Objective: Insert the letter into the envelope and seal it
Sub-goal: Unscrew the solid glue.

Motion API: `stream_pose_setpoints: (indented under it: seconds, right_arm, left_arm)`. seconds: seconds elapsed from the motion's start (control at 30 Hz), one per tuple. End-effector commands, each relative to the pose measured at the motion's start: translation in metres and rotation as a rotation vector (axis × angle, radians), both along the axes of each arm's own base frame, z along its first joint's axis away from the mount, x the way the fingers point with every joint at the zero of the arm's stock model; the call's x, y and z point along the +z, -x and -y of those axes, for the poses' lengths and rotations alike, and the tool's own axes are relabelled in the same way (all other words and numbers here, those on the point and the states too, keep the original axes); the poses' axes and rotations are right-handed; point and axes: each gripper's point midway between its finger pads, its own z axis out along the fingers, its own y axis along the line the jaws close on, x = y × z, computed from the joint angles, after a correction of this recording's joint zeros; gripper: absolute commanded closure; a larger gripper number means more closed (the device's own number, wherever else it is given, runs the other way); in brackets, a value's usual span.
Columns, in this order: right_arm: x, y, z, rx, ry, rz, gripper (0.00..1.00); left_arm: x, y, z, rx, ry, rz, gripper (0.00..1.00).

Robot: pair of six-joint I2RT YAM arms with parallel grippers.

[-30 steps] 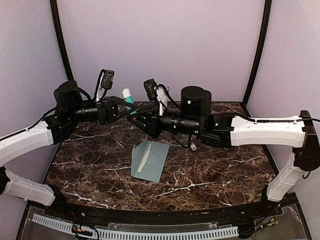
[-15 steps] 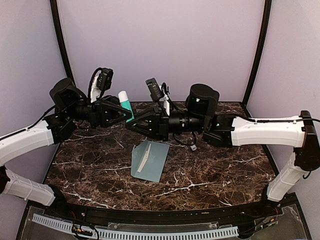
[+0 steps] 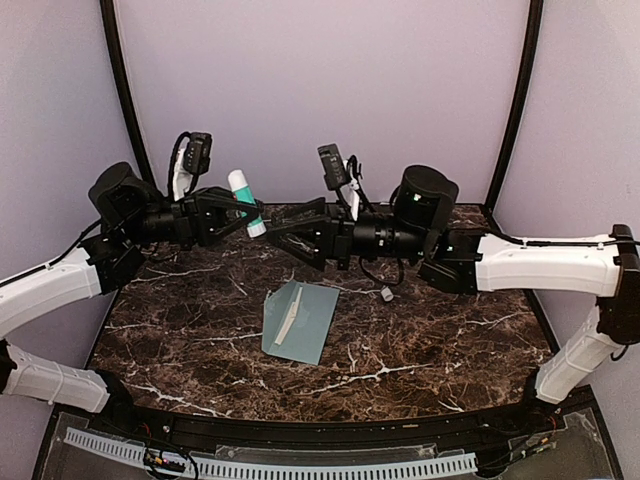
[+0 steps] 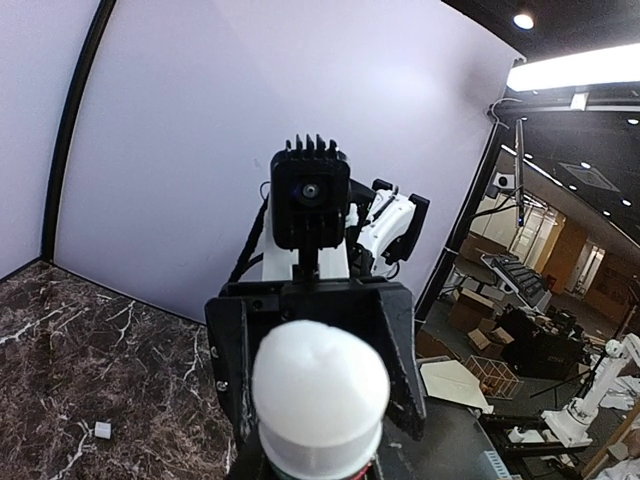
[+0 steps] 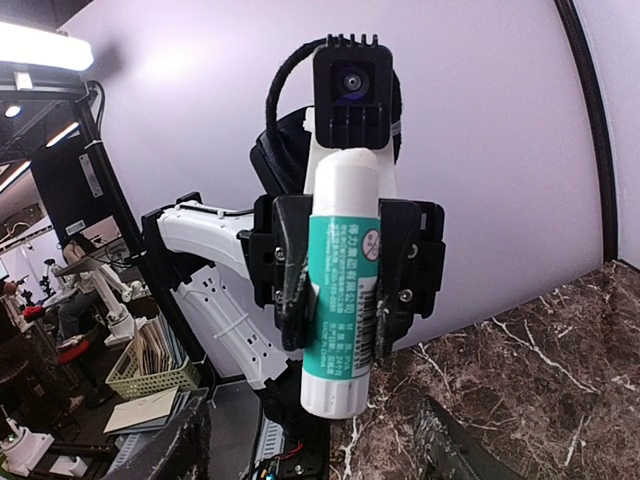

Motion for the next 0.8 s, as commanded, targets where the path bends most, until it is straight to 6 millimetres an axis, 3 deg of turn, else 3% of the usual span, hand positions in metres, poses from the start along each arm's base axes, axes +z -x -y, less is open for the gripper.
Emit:
stream_pose_setpoints:
  seconds: [0.0,0.2,0.47,0.57,0.77]
  right_arm:
    - [0.0,-0.004,-0.009,-0.012,0.018,0.017,0.32]
    - [-0.007,-0.013,-0.023,-0.069,0.072,0.031,0.33]
    - [-0.003,-0.016,-0.029,-0.086,0.076,0.05,0.5]
    - [-0.002,-0.016,-0.03,-0.087,0.073,0.053,0.58]
    - [-0.002,-0.02,-0.03,-0.111,0.074,0.052,0.89]
  left_arm:
    - [0.008,-0.005,-0.003,0.042,0.035,-0.006,1.0]
    - [0.003,-0.012,-0.001,0.065,0.022,-0.037,1.0]
    - [-0.003,-0.011,0.004,0.024,0.005,-0.055,1.0]
    - [-0.005,-0.01,0.006,0.005,-0.004,-0.06,1.0]
    - [-0.007,-0.01,0.007,-0.011,-0.017,-0.068,1.0]
